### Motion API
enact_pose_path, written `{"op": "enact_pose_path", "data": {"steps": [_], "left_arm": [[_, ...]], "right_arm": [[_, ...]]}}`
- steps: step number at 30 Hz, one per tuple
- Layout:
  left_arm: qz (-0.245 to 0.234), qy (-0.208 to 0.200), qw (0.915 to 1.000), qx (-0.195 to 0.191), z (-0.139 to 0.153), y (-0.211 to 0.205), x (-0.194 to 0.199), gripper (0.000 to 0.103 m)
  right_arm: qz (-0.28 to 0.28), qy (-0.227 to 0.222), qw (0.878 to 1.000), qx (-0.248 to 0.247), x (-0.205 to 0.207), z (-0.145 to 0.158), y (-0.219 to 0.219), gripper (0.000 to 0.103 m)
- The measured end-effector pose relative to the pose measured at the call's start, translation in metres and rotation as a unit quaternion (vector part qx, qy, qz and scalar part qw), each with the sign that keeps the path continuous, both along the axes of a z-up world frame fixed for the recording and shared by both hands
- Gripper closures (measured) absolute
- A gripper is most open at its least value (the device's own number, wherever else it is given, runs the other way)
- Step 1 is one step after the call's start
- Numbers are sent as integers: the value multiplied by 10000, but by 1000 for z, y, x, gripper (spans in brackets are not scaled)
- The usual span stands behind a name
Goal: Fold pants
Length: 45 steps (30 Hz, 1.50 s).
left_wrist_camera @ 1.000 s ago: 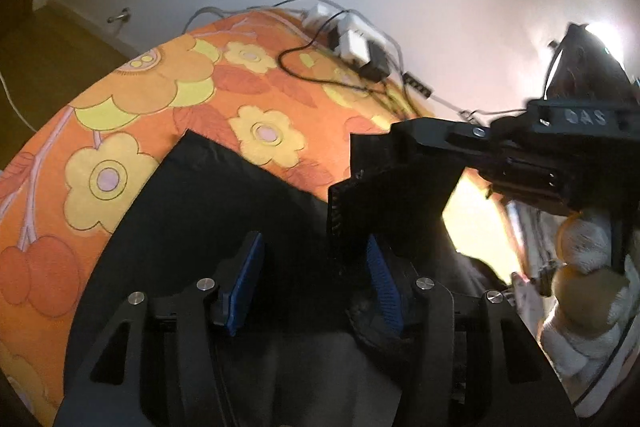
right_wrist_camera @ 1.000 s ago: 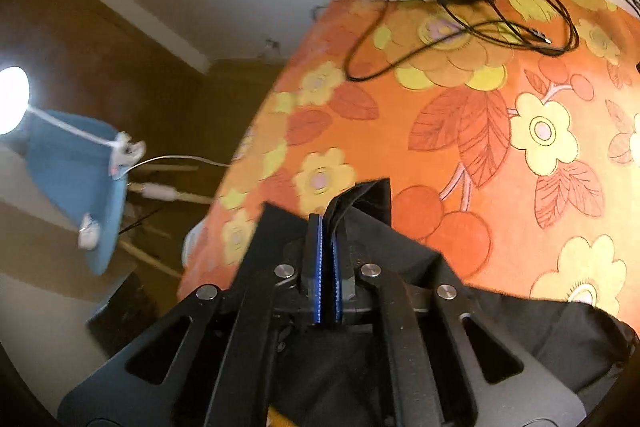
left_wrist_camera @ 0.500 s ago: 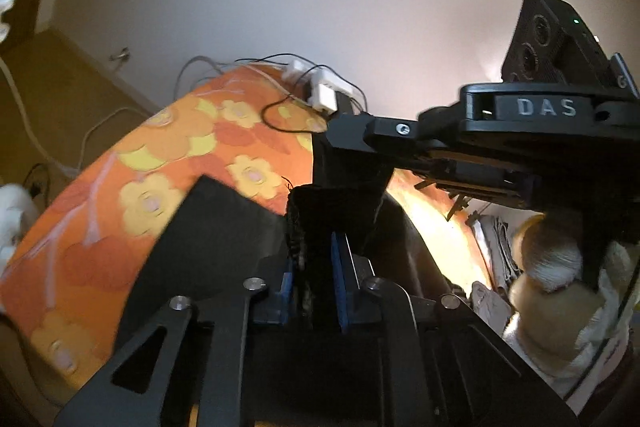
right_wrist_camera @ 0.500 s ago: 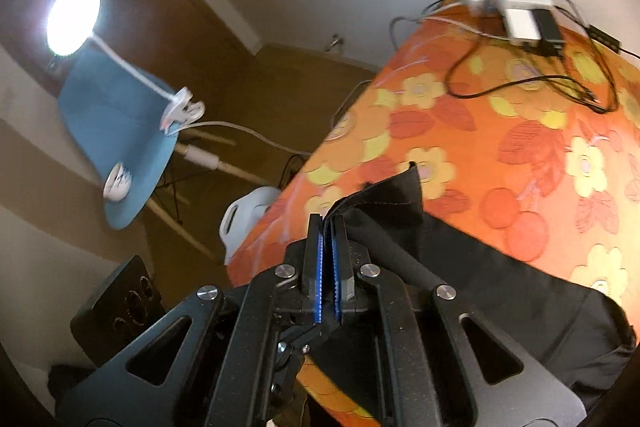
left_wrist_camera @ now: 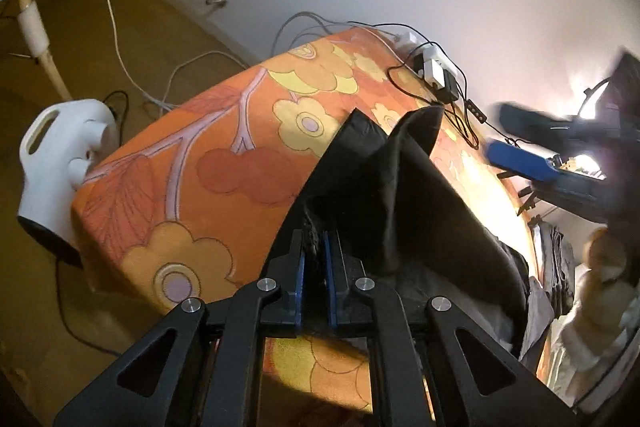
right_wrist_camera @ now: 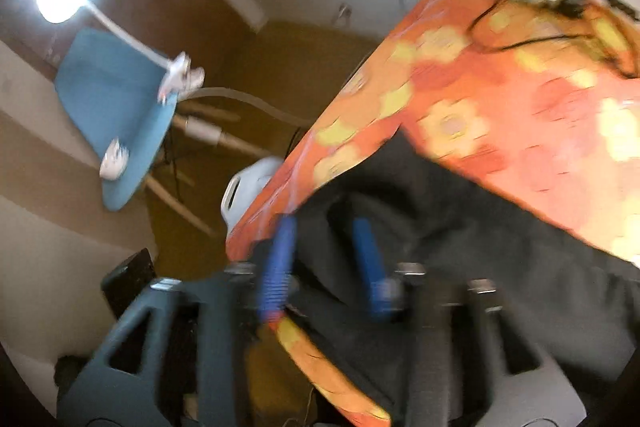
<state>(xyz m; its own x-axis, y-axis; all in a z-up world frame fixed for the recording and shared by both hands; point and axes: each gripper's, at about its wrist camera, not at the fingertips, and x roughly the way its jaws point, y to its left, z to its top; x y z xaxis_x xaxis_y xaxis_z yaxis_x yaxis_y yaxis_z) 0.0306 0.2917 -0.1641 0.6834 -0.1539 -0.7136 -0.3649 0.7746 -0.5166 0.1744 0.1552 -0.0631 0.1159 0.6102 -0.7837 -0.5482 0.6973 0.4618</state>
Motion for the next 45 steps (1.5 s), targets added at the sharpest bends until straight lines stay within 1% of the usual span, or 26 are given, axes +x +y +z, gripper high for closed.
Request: {"op": "enact_pose_path", "data": {"steps": [4,8,10,12,13,14,18,20,21,26,27,29,32,36,38,40,41,42,45], "left_arm": [[-99,-133,9993,327,19,-8,-5,95],[-167,-220,9968,750,39,-18,-13,94],[-170,-251,9958,868,46,-21,-16,94],[-178,-311,9945,987,56,-26,-20,85],[-202,-337,9937,1053,61,-30,-22,74],[-230,-356,9933,1072,63,-32,-22,71],[-640,-393,9909,1114,73,-60,-20,71],[-895,-374,9890,1119,75,-80,-17,63],[-1062,-370,9874,1116,77,-94,-14,61],[-1791,-404,9773,1053,84,-161,2,61],[-1889,-406,9761,999,85,-171,5,60],[-2074,-405,9737,857,84,-192,11,53],[-2379,-339,9683,685,82,-229,26,52],[-2616,-236,9635,516,76,-264,42,52],[-2714,-165,9613,454,72,-283,48,52],[-2785,-115,9593,459,69,-297,53,52],[-2834,-83,9577,485,67,-307,55,52],[-2861,-64,9567,526,65,-313,55,52],[-2918,44,9541,679,56,-326,59,52]], "right_arm": [[-293,-327,9990,112,0,27,-60,52],[-550,-667,9963,-34,-17,37,-131,52],[-737,-790,9940,-140,-30,38,-174,52],[-950,-905,9910,-249,-42,38,-214,52],[-1090,-978,9887,-330,-48,38,-236,52],[-1234,-1026,9862,-404,-54,37,-255,52],[-1851,-1159,9736,-658,-74,36,-330,51],[-2173,-1082,9679,-651,-80,34,-367,52],[-2296,-1039,9657,-621,-82,32,-381,52],[-2976,-967,9475,-665,-86,25,-449,51],[-3049,-946,9455,-647,-88,23,-460,51],[-3193,-868,9419,-579,-89,19,-480,51],[-3283,-826,9397,-496,-89,16,-498,52],[-3428,-702,9357,-459,-79,9,-521,51],[-3450,-536,9364,-358,-71,4,-533,51],[-3420,-460,9379,-354,-58,2,-539,51],[-3376,-469,9393,-385,-53,1,-540,51],[-3297,-481,9418,-450,-45,1,-540,48],[-3102,-559,9470,-626,-16,1,-536,46]]}}
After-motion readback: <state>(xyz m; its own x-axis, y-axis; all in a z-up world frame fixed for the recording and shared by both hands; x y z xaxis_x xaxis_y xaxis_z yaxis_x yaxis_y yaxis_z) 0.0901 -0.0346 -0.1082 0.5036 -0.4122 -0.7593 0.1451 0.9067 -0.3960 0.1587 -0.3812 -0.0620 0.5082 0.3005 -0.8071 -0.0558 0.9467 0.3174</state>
